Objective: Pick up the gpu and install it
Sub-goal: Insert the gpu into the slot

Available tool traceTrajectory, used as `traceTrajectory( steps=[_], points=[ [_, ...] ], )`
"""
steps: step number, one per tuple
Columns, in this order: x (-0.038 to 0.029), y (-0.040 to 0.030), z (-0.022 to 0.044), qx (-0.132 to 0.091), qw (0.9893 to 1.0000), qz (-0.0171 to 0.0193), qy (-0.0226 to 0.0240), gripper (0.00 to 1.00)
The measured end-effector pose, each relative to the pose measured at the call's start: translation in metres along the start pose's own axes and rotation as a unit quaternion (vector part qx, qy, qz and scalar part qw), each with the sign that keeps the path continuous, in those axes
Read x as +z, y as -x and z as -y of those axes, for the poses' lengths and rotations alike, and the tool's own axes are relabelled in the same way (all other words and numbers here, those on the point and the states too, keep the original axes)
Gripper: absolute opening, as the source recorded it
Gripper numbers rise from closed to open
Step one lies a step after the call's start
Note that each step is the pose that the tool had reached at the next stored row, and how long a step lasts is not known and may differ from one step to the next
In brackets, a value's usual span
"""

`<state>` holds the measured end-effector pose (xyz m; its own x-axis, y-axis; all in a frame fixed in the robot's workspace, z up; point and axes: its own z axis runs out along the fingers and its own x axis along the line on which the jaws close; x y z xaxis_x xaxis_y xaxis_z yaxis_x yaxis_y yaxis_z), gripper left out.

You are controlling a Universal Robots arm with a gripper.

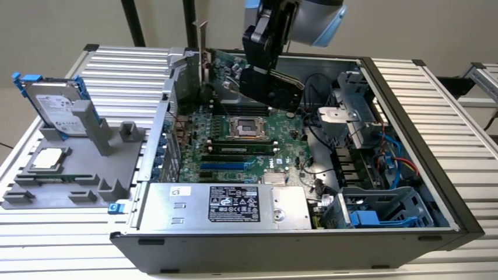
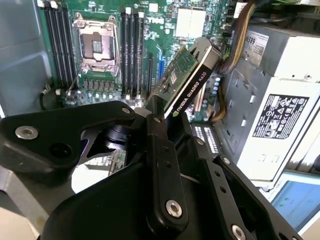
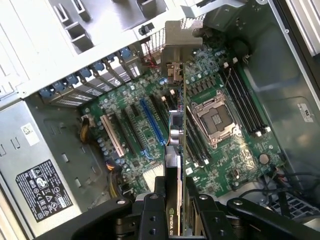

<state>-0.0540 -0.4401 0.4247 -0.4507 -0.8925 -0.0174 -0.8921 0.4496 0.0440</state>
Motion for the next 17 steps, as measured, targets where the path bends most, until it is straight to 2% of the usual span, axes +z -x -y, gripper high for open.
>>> traceTrajectory(
  steps=[8, 17],
  points=[
    [0.0, 0.0, 0.0, -0.032, 0.9995, -0.0014, 0.0006, 0.0],
    [0.0, 0.0, 0.0, -0.07, 0.9976, -0.0031, 0.0012, 0.0]
  ],
)
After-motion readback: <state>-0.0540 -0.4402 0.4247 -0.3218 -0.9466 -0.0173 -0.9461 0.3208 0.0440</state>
